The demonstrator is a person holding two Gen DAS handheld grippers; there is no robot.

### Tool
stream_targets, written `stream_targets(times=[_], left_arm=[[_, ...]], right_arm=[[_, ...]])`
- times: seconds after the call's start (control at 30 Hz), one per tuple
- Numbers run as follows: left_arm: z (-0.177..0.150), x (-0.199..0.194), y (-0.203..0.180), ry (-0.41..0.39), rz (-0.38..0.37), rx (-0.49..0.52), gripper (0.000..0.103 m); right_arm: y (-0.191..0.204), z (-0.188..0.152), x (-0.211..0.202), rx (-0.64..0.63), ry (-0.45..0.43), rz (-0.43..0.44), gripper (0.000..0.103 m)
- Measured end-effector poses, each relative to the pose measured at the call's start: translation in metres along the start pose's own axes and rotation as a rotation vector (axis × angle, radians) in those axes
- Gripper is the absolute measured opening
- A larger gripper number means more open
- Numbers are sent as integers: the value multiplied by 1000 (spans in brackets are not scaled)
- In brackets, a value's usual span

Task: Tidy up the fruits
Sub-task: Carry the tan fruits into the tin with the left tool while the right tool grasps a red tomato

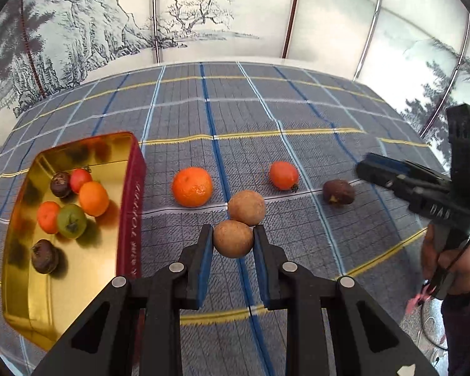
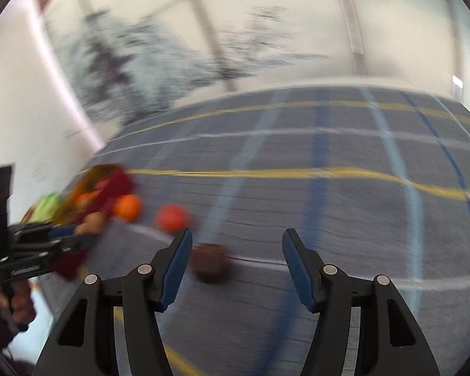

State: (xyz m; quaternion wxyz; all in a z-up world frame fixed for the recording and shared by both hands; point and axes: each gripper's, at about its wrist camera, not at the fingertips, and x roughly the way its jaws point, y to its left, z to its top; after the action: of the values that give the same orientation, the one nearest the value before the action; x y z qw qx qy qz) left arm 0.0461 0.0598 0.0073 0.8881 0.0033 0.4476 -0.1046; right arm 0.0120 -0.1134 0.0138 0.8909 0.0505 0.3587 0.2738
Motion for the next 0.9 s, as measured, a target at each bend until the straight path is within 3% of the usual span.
stream_targets(times=[0.13, 0.4, 0.47, 0.57, 0.63, 0.9], left_arm=[[-1, -16, 5, -26, -8, -12, 22], [-3, -35, 18, -57, 4, -26, 22], [-4, -37, 23, -61, 4, -36, 22], [-6, -41, 30, -61, 4, -52, 22], [-7, -44, 35, -68, 10, -61, 22], [-20, -62, 62, -77, 62, -106, 22]], right_arm=[[37, 9, 32, -123, 76, 26, 61], [47, 23, 81, -181, 163, -25, 59], [45, 27, 92, -186, 204, -50, 56], [42, 25, 109, -187, 276, -95, 44], [43, 28, 107, -179, 257, -88, 32], [70, 16, 86, -139, 187, -47, 32]])
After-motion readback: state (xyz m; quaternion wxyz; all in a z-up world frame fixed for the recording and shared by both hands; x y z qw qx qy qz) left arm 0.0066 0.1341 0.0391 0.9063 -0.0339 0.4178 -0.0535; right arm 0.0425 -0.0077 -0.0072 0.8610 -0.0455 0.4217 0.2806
